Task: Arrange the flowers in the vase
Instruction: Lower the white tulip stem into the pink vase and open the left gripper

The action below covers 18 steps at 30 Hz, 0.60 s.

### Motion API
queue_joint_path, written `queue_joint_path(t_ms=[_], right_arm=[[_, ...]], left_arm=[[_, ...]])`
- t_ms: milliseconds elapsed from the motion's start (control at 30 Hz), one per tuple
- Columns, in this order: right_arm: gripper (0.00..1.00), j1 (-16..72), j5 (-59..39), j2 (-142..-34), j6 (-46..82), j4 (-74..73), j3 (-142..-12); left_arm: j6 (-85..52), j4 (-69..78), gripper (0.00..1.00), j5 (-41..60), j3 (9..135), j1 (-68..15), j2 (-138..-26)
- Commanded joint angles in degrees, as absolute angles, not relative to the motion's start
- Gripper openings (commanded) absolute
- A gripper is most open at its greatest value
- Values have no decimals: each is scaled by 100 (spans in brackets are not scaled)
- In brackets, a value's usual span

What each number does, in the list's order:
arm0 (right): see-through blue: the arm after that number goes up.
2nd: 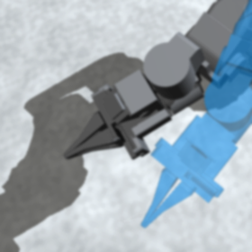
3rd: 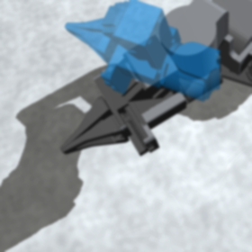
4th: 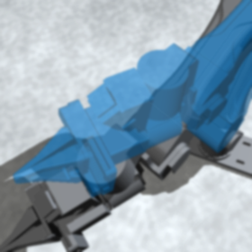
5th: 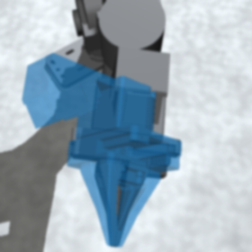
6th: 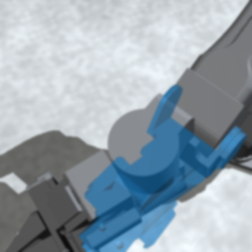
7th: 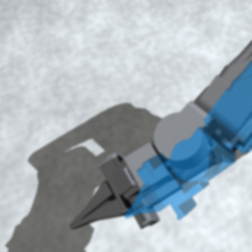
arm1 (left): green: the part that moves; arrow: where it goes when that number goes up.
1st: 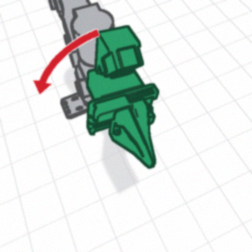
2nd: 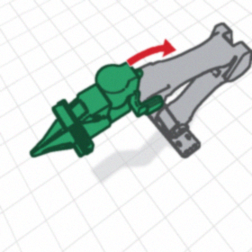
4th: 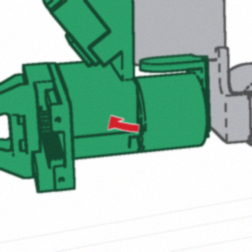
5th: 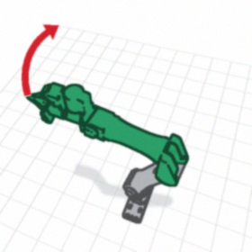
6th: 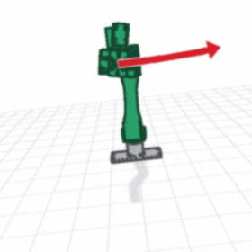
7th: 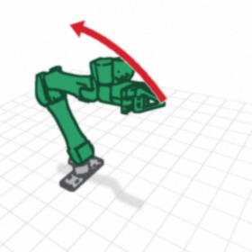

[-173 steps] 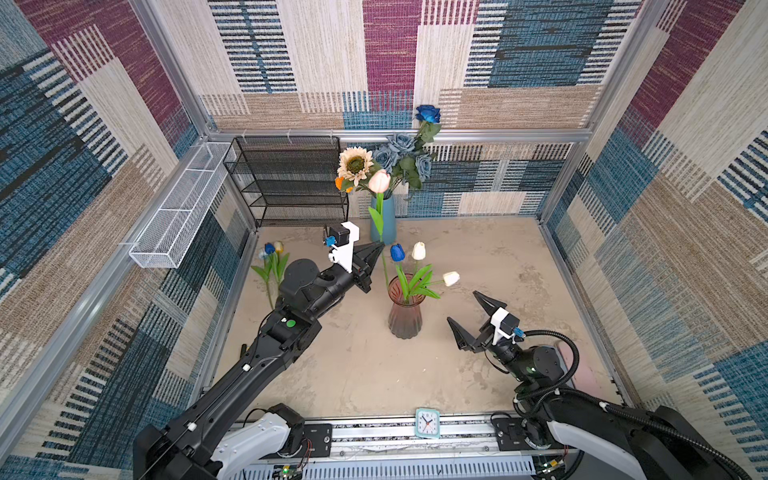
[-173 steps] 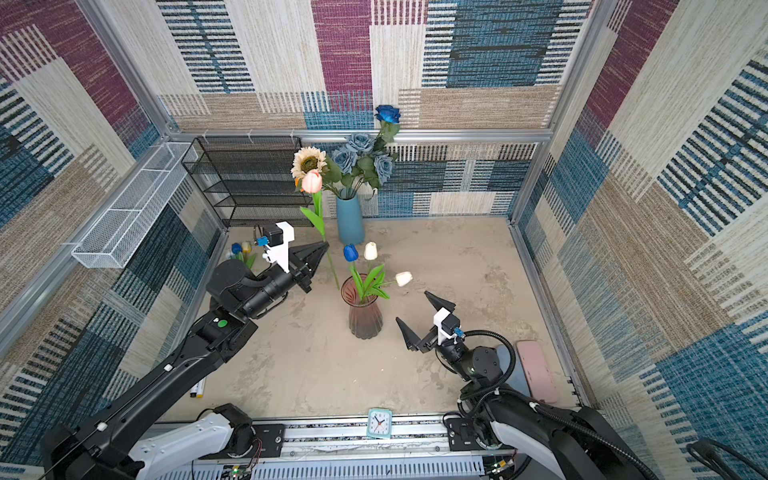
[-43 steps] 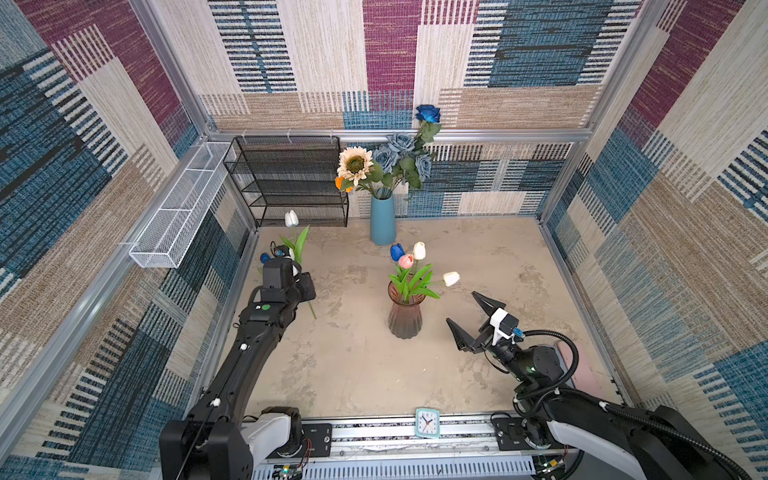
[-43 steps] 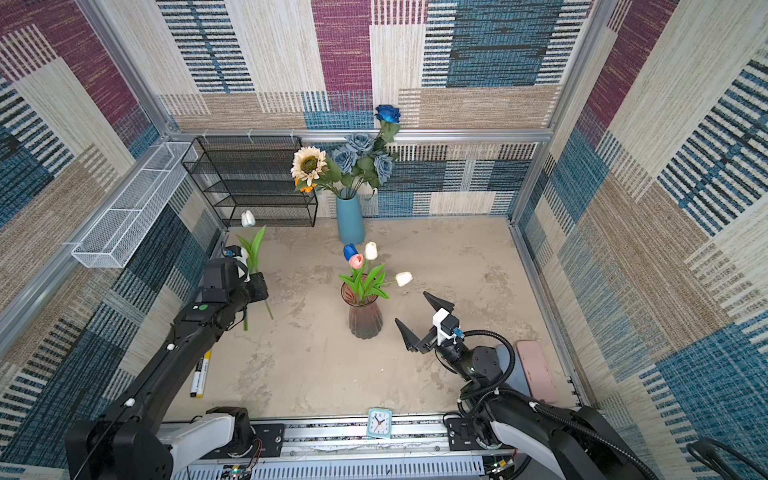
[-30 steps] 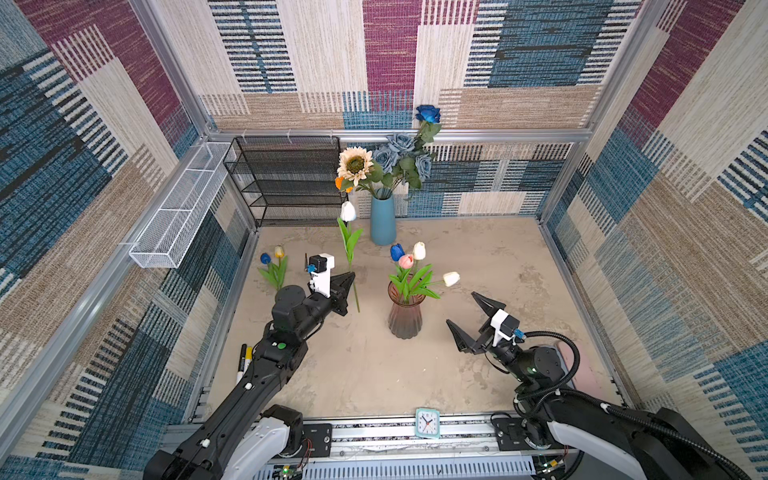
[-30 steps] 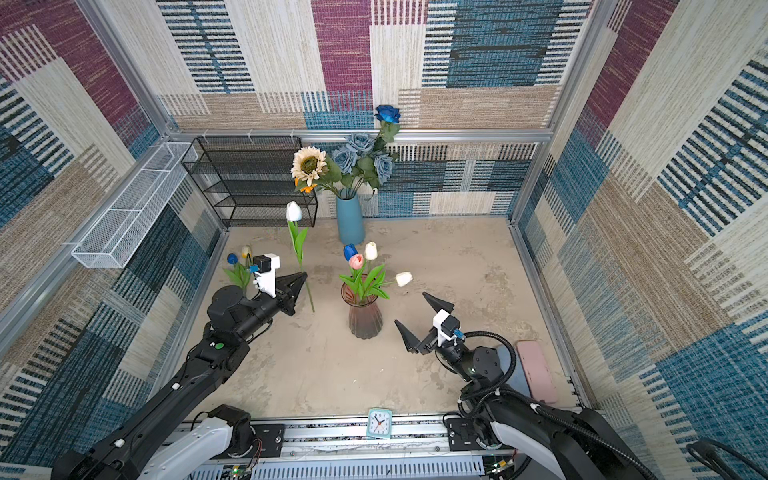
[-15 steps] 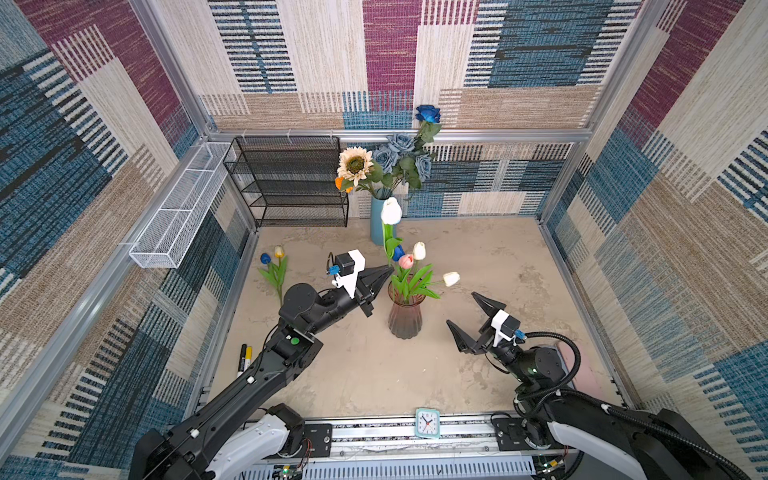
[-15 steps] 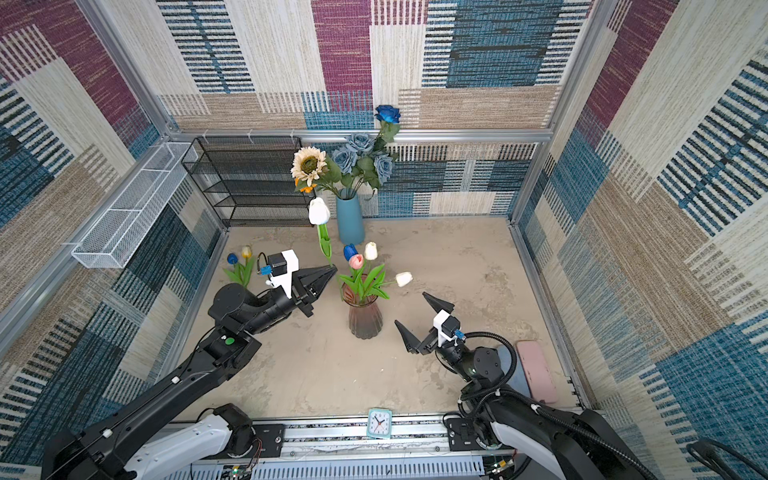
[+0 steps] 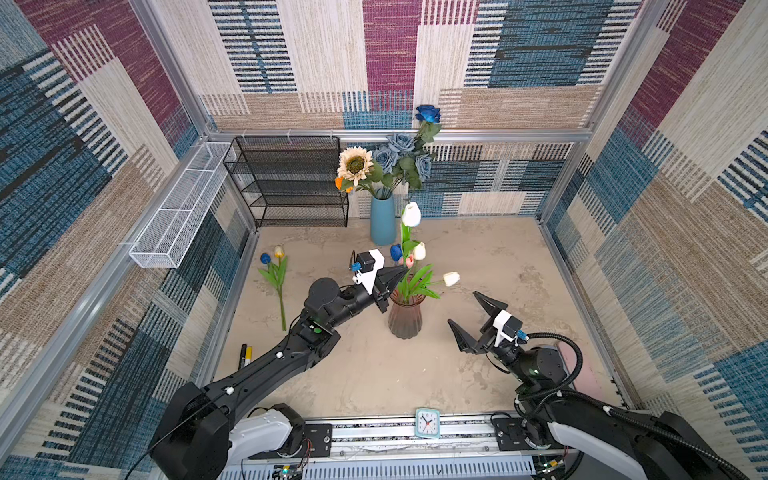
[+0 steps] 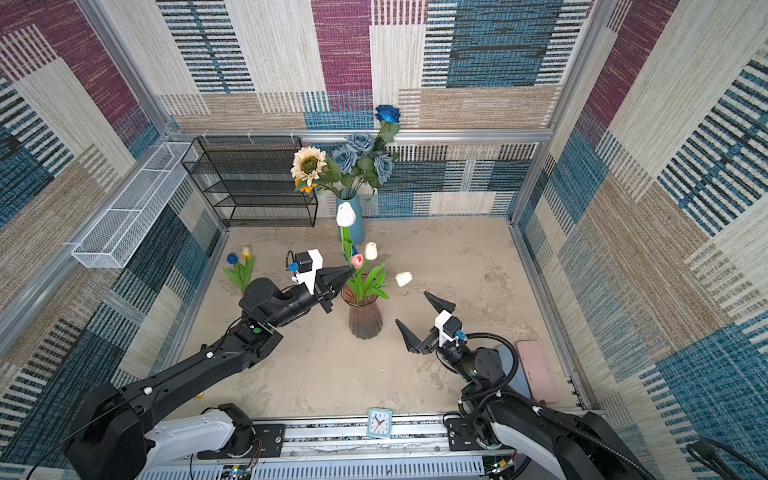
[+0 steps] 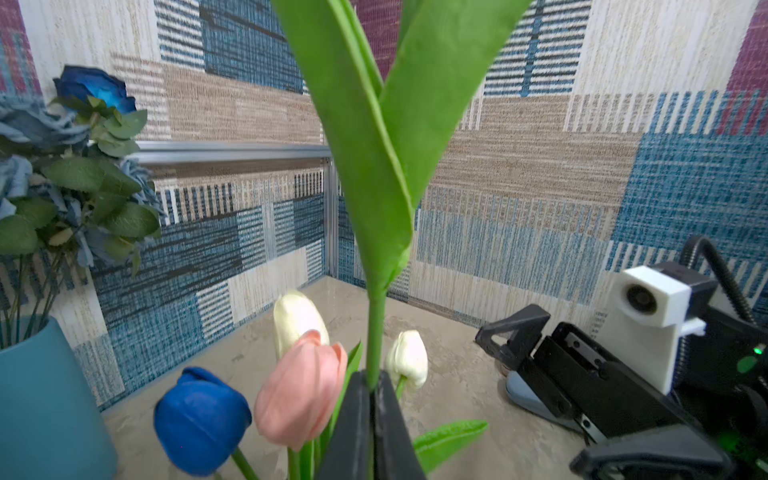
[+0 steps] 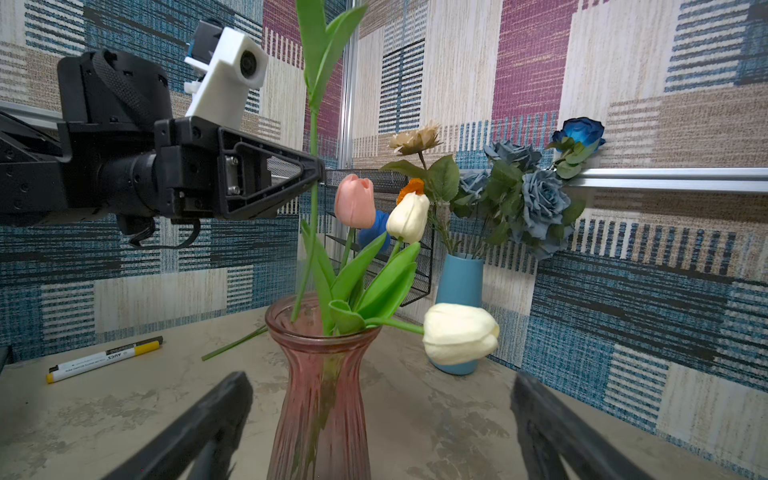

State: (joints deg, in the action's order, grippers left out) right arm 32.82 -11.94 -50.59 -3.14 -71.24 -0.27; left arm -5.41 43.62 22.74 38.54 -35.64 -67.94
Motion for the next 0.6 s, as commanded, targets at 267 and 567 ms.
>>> queue_joint_path(t_ms=[267,567], right_arm=[[100,3287,-1154,-5129,-343,-7304,51],[100,3288,-1149,-5229,-317,-7314,13]], left_arm=[[-64,4482,0,1726,3423,-3707,-7014],[270,3782,31,1433,3432,-3744,-6855]])
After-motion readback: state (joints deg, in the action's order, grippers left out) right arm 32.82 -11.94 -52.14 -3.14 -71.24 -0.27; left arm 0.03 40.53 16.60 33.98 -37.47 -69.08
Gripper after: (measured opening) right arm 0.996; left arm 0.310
